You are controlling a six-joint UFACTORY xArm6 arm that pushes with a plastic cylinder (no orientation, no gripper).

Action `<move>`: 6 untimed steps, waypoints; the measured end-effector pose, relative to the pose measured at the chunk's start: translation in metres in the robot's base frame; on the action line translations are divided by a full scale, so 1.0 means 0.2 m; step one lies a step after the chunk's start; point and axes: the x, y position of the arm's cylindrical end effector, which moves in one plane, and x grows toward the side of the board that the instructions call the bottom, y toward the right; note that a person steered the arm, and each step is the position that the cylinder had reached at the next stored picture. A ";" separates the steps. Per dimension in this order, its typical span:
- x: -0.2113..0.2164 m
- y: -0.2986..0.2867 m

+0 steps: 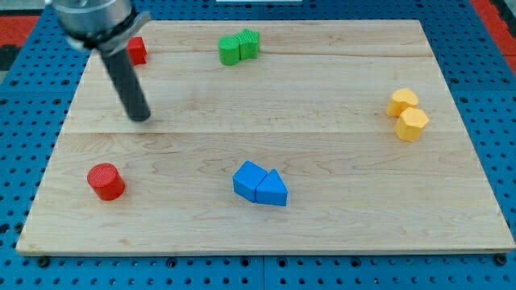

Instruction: Push the red blocks towards the bottom left end

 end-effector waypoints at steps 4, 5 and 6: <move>-0.68 -0.23; -0.33 -0.25; 0.05 -0.25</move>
